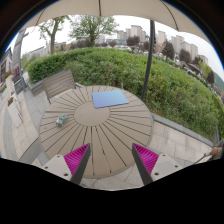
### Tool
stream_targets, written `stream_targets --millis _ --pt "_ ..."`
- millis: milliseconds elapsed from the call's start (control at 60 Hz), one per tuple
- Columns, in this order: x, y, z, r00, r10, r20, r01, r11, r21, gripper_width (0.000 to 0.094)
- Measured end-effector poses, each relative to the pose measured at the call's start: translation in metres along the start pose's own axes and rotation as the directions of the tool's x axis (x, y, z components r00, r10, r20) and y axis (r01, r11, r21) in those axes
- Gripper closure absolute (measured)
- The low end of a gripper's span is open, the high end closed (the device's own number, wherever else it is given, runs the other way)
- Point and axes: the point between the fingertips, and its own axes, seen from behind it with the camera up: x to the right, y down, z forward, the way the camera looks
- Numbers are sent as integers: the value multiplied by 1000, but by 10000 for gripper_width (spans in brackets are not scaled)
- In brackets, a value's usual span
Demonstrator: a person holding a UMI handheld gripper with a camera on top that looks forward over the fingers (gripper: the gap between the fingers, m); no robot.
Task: Arrange mouse
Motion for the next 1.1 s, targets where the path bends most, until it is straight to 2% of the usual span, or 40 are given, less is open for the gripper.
stream_targets --millis 167,350,500,767,1100 --pt "-28 0 11 1000 -7 18 8 1000 -16 75" --pt "-100 -6 26 999 -39 37 40 999 -13 73" --pt "-163 -16 34 995 -71 67 70 997 21 79" --pt "-272 -6 64 993 -64 99 66 998 -13 83" --pt "-330 -3 128 995 -30 96 32 999 -17 82"
